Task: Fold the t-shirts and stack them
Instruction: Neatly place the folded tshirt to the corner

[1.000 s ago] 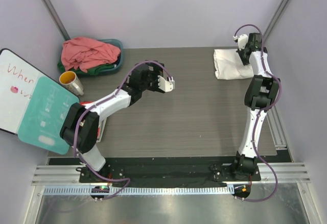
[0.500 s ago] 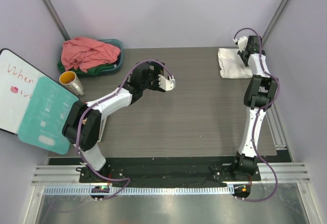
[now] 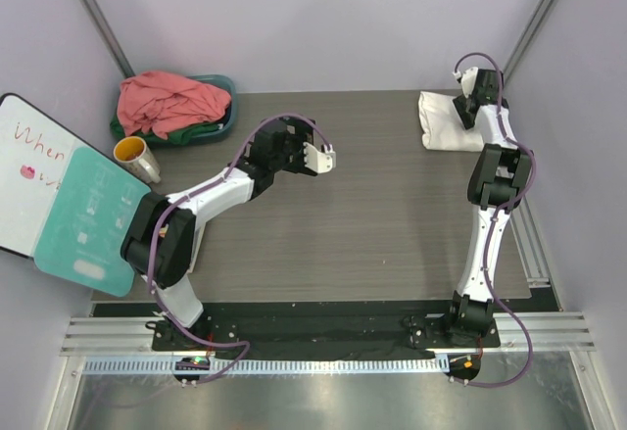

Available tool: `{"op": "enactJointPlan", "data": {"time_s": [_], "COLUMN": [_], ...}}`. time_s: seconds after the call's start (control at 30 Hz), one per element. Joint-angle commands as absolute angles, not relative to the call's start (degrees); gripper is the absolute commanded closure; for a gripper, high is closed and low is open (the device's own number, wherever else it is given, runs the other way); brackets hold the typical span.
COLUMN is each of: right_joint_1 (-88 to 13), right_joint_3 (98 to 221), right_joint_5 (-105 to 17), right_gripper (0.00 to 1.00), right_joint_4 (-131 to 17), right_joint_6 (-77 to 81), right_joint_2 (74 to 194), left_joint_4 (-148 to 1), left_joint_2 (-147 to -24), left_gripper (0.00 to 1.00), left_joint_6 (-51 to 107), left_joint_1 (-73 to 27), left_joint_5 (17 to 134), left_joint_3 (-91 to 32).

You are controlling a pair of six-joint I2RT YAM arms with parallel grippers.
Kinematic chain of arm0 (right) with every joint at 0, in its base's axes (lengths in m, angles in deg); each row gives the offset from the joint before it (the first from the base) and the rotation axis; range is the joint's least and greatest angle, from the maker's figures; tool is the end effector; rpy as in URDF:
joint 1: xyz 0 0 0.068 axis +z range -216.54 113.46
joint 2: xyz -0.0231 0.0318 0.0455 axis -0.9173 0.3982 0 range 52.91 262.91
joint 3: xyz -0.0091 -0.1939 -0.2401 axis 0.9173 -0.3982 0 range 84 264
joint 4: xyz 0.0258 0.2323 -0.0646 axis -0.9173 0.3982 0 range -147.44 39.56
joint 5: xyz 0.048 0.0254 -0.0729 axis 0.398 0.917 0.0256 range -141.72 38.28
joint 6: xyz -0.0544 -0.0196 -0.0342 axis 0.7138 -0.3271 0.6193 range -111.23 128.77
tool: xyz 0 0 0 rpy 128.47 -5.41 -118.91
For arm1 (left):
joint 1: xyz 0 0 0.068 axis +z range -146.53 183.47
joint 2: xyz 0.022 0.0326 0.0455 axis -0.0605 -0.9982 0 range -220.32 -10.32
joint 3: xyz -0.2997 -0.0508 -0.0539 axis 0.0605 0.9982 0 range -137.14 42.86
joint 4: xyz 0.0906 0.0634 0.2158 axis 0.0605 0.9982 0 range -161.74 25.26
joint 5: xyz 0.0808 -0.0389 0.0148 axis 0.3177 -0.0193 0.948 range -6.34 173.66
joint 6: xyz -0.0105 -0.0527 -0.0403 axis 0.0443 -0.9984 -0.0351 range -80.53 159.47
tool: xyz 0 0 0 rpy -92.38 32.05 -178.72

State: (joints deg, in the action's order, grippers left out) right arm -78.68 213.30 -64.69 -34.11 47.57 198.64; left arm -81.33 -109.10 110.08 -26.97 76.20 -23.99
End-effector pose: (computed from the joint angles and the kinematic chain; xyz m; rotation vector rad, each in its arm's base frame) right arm 0.5822 -0.1377 0.1963 -0.4191 2.3108 -0.7136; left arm 0.3463 -0.2117 0.2947 1.5753 1.1860 0.3328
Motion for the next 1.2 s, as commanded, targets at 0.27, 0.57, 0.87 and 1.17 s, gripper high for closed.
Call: {"op": "enactJointPlan", "data": {"time_s": [0.27, 0.57, 0.87, 1.17], "right_joint_1": [-75.9, -73.2, -71.9, -70.1], "right_joint_3": [203.8, 195.3, 196.1, 195.4], "right_joint_5": [-62.1, -52.4, -47.7, -46.7], "right_gripper": [0.26, 0.99, 0.99, 0.99], "right_joint_4": [-40.1, -36.8, -35.2, -33.9], "right_joint_6": [43.3, 36.9, 33.8, 35.5], "right_joint_2": [183.4, 180.0, 185.5, 187.8], "left_joint_4": [-83.5, -83.3, -83.0, -82.6], "left_joint_2": [-106.4, -104.0, -102.3, -101.3], "left_gripper": [0.0, 0.0, 0.0, 0.0], "left_joint_6": [108.4, 108.3, 108.1, 108.6], "left_joint_1": [-26.7, -26.6, -26.6, -26.4], "left_joint_5": [77.1, 77.5, 78.2, 78.3], "left_joint_3": [-23.0, -20.7, -18.8, -18.1]}}
